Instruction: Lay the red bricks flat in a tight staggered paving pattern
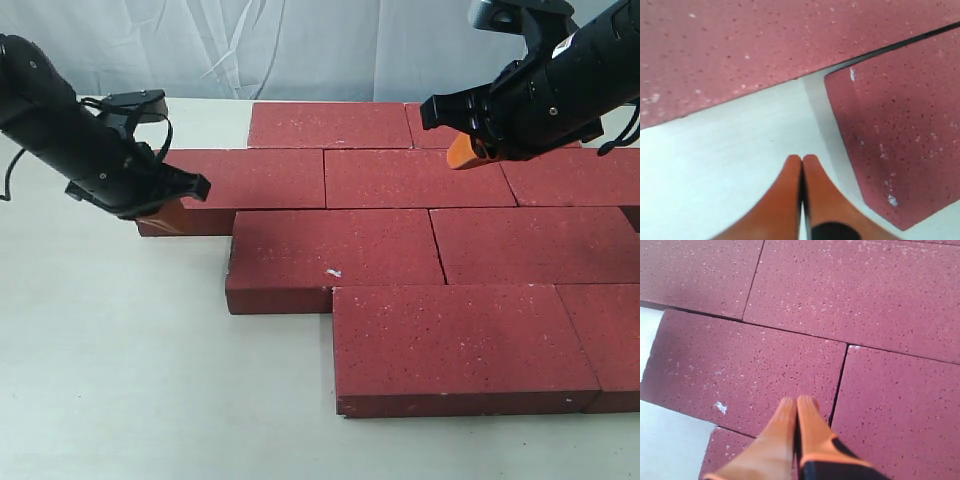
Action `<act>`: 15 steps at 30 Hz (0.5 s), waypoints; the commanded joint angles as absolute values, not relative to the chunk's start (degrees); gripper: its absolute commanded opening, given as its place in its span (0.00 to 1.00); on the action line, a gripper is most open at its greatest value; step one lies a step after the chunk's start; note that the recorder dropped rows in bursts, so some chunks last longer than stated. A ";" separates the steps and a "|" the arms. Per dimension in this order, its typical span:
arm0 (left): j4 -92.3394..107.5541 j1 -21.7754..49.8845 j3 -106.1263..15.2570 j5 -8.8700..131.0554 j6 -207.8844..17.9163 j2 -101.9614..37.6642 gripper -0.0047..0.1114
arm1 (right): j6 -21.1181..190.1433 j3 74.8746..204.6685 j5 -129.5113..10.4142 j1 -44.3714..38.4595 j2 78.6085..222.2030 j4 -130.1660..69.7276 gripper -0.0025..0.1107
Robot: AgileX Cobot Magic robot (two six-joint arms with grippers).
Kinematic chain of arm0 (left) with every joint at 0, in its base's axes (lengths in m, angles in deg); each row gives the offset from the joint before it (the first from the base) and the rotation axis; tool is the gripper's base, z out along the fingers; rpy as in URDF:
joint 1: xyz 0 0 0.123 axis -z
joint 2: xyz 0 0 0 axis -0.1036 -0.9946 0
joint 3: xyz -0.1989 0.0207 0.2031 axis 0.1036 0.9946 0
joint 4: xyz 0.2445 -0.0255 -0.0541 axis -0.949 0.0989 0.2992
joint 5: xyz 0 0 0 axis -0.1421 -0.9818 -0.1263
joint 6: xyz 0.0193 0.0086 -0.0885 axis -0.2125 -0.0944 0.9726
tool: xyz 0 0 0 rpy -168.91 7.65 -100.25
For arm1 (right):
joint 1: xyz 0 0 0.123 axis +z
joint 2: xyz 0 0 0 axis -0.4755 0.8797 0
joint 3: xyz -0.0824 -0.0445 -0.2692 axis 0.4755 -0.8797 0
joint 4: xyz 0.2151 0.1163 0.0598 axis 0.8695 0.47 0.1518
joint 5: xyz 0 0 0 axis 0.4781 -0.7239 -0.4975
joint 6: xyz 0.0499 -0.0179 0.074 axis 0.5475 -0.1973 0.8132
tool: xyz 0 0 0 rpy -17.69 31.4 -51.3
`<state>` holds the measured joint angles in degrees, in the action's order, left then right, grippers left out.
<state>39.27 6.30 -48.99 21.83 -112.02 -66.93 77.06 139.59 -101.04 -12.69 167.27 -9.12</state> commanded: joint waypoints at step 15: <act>8.84 6.23 -48.94 24.02 -86.87 -56.74 0.04 | 76.72 139.52 -101.36 -12.90 166.99 -9.20 0.02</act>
